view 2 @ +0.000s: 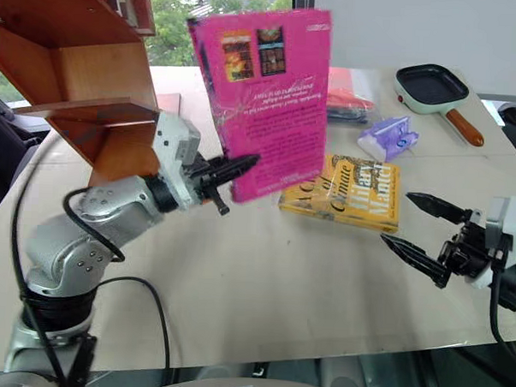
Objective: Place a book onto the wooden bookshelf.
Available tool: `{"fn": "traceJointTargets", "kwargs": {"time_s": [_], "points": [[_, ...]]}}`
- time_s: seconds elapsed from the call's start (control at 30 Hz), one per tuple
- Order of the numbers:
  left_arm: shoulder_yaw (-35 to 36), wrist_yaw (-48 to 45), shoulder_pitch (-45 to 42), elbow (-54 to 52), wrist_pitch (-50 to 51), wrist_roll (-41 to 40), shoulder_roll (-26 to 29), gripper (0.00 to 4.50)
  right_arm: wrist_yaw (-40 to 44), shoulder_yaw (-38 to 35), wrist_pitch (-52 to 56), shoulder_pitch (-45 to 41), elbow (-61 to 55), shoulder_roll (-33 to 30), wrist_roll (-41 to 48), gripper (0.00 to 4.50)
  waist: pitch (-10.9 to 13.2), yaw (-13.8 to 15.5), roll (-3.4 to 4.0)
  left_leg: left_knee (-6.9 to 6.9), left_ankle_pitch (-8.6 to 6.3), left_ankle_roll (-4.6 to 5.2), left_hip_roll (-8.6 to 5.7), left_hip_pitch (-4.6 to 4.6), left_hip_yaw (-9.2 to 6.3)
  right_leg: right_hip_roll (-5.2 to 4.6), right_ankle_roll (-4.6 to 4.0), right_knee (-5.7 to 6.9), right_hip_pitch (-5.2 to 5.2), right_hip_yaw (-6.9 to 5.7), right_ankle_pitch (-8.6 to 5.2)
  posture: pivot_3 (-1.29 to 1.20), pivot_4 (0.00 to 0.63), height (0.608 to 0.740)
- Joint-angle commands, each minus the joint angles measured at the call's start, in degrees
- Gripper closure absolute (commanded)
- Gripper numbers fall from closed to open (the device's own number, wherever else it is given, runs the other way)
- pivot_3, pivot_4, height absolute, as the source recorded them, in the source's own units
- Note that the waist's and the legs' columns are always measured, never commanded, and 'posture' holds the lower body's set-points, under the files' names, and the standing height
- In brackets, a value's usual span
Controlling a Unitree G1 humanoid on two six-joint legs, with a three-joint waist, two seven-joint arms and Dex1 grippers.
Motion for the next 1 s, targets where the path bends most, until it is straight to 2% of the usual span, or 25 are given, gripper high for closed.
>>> {"fn": "traceJointTargets", "kwargs": {"time_s": [0.03,0.13,0.23,0.33,0.47,0.53,0.73,0.87,1.0], "points": [[-0.6,1.5,-4.6,-1.5,-11.0,17.9,7.1,4.43,2.5,3.8,-2.8,-8.1,5.6,0.7,-1.2,0.00,0.0,-0.1,-0.05,0.02,0.01,0.00,0.00,-0.13,-0.02,0.00,0.03,-0.01,-0.13,-0.02,0.03,0.00,0.150,0.740],[-1.3,1.9,-6.3,-0.9,-14.2,33.4,17.4,4.43,5.3,6.9,-4.4,-18.6,15.1,2.6,-1.8,0.00,0.2,-0.7,-0.13,-0.05,0.07,-0.10,0.05,-0.23,0.02,0.05,0.20,-0.03,-0.31,0.00,0.14,0.00,0.150,0.740],[-1.1,0.5,-4.9,-1.2,-15.7,41.9,23.0,4.43,7.5,8.2,-5.0,-25.0,21.4,4.1,-2.0,0.00,0.3,-0.5,-0.08,-0.15,0.07,-0.09,0.03,-0.32,0.03,0.20,0.23,-0.09,-0.42,-0.01,0.15,0.00,0.150,0.740],[5.2,-1.8,1.5,-0.6,-15.8,48.0,28.3,4.43,9.0,9.7,-4.0,-31.5,26.7,6.6,-1.2,0.00,0.3,-0.3,-0.10,-0.29,0.04,-0.06,0.04,-0.43,-0.04,0.15,0.23,-0.11,-0.59,-0.06,0.15,0.00,0.150,0.740],[9.7,-5.3,5.9,-1.9,-15.3,51.0,30.0,4.43,11.7,11.2,-4.7,-36.5,32.6,8.3,-2.5,0.00,0.3,0.1,-0.09,-0.42,0.05,-0.07,0.03,-0.81,-0.01,-0.03,0.23,-0.07,-1.09,-0.04,0.15,0.00,0.150,0.740],[11.6,-7.4,6.6,-2.5,-14.5,52.5,30.8,4.43,13.3,12.2,-5.6,-38.7,35.6,8.9,-3.6,0.00,0.3,-0.3,-0.09,-0.33,0.06,-0.08,0.00,-1.35,-0.06,-0.06,0.22,-0.01,-1.53,-0.10,0.17,0.00,0.150,0.740],[17.8,-15.7,8.6,-1.4,-9.7,54.4,33.2,4.43,16.1,13.1,-7.4,-45.1,43.0,11.8,-5.3,0.00,0.3,-1.4,-0.08,-0.33,0.07,-0.09,-0.05,-1.36,0.09,-0.01,0.22,0.31,-1.74,0.03,0.17,0.00,0.150,0.740],[22.9,-19.6,14.9,-0.1,-10.8,55.9,32.8,4.43,17.7,13.1,-8.7,-47.0,45.7,12.8,-6.2,0.00,0.3,-1.9,-0.06,-0.34,0.07,-0.10,-0.05,-1.30,0.11,0.00,0.22,0.41,-1.75,0.06,0.17,0.00,0.150,0.740],[24.7,-21.1,16.6,2.5,-11.5,56.4,33.3,4.43,18.8,13.0,-8.2,-48.2,46.3,13.0,-6.1,0.00,0.3,-1.9,-0.06,-0.33,0.07,-0.10,-0.05,-1.31,0.10,-0.02,0.22,0.42,-1.76,0.04,0.18,0.00,0.150,0.740]]}}
